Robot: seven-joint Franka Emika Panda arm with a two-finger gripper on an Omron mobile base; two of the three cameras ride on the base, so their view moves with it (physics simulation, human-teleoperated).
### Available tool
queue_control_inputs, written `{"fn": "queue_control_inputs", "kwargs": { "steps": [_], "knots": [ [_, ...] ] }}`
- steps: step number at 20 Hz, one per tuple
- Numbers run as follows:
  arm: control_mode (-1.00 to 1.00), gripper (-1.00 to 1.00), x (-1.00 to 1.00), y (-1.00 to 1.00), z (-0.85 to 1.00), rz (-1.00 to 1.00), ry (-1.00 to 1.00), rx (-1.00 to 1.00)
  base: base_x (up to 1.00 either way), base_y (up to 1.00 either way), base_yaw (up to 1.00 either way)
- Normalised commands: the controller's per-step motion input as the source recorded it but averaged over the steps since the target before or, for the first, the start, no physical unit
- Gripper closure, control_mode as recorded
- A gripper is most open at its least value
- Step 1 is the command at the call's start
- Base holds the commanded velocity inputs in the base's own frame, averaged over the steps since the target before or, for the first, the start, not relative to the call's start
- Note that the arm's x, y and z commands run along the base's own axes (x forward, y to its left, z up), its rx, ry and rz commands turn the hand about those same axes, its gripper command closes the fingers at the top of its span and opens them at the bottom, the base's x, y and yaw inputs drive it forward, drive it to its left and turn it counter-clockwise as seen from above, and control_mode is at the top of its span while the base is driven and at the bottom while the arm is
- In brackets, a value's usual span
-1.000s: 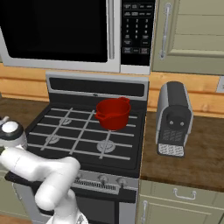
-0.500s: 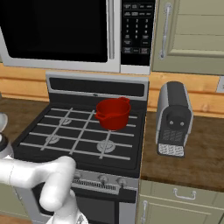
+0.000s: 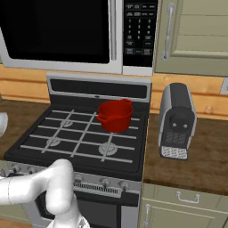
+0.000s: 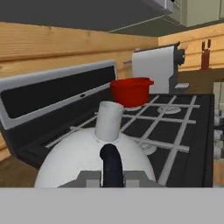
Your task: Pick the kettle from the counter and place it on a stove burner. Then turn the burner on.
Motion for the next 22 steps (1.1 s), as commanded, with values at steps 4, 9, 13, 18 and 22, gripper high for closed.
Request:
{"fn": "queue_control_inputs", "kwargs": {
  "steps": [4, 9, 13, 18, 22],
  "knots": [
    [-1.0, 1.0, 0.0, -1.0, 0.16, -0.09, -0.04, 0.28, 0.0, 0.0, 0.0],
    [-1.0, 1.0, -0.1, -1.0, 0.19, -0.01, -0.01, 0.4, 0.0, 0.0, 0.0],
    [-1.0, 1.0, -0.19, -1.0, 0.04, 0.03, -0.09, 0.32, 0.0, 0.0, 0.0],
    [-1.0, 1.0, -0.01, -1.0, 0.06, 0.15, -0.16, 0.28, 0.0, 0.0, 0.0],
    [-1.0, 1.0, 0.0, -1.0, 0.03, 0.16, -0.1, 0.3, 0.0, 0.0, 0.0]
  ]
}}
